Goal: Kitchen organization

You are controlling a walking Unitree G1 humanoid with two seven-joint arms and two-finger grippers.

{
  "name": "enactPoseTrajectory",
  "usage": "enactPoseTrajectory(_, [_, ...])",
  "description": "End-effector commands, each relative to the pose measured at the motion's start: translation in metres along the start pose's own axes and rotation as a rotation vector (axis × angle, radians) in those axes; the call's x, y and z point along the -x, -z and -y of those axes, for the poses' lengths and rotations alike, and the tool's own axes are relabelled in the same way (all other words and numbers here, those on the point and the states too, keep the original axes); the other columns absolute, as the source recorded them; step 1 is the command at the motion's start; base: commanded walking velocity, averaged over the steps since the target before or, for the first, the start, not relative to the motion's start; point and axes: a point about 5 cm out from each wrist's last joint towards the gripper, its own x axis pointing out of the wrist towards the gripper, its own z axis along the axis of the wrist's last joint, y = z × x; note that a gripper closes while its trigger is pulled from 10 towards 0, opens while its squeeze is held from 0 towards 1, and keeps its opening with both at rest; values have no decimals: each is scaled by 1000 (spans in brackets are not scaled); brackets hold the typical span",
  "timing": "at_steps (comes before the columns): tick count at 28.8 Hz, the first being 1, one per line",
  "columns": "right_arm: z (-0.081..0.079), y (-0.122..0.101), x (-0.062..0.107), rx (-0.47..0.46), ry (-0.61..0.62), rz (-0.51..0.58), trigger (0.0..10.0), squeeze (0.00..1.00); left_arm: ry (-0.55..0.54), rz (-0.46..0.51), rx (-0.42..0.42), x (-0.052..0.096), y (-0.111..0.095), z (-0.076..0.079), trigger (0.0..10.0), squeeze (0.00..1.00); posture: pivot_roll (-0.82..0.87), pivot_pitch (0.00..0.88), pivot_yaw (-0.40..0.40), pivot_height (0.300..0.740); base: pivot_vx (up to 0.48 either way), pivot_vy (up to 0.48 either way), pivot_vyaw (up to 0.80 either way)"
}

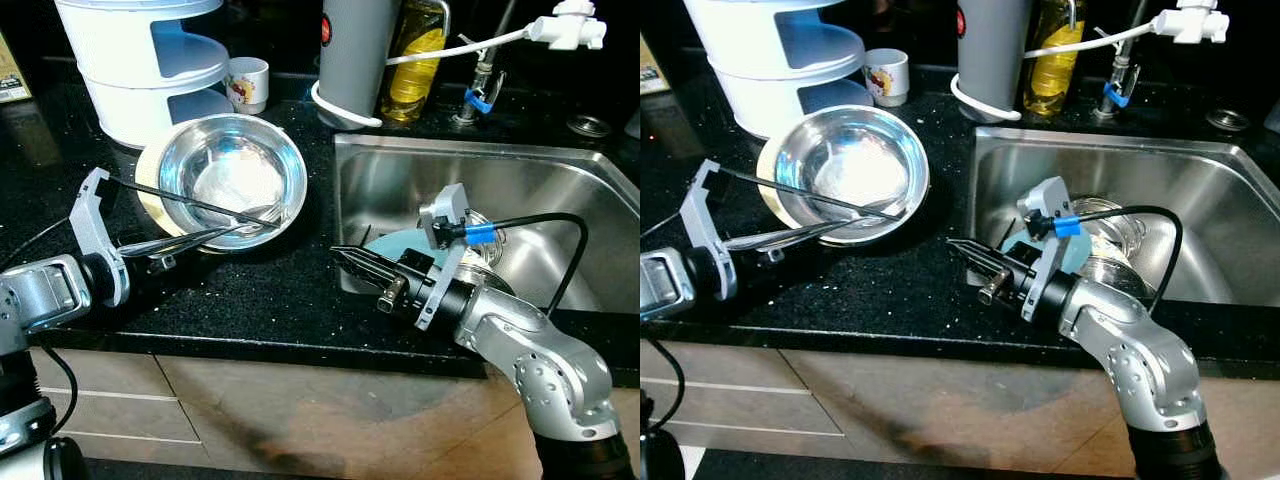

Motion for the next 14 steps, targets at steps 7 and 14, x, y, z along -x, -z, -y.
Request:
enactPoseTrajectory(7, [1, 2, 1, -1, 3, -19, 10000, 0, -132, -185, 44, -3, 31, -18, 10000, 1000, 55, 199, -30, 740, 0, 0, 0])
enactPoseTrajectory(14, [2, 1, 1, 1, 1, -20, 10000, 0, -158, -187, 39, -4, 29, -20, 10000, 722, 56, 194, -32, 740, 0, 0, 0])
